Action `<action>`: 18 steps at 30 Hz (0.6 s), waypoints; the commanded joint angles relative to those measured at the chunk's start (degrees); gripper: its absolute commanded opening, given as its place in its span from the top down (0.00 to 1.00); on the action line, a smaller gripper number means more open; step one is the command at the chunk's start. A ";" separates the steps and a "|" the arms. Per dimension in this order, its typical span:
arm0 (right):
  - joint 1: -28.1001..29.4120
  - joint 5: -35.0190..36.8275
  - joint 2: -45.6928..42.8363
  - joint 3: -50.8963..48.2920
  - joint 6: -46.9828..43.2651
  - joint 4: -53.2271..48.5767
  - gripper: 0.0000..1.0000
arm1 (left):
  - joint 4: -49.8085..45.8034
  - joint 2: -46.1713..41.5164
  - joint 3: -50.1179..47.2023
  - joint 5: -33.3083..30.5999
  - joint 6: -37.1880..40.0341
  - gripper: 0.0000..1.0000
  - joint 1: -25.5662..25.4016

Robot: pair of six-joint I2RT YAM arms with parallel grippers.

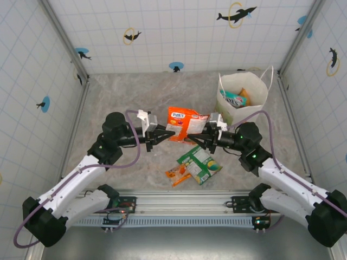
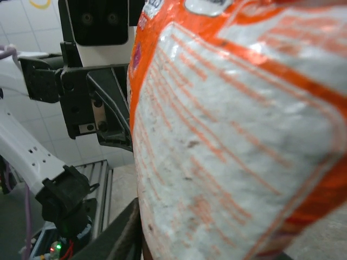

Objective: Place the snacks into the paper bag

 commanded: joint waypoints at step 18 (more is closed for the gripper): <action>-4.71 14.00 -6.91 4.29 -4.16 -6.15 0.87 | -2.69 1.38 0.57 -20.72 -6.12 0.30 -0.31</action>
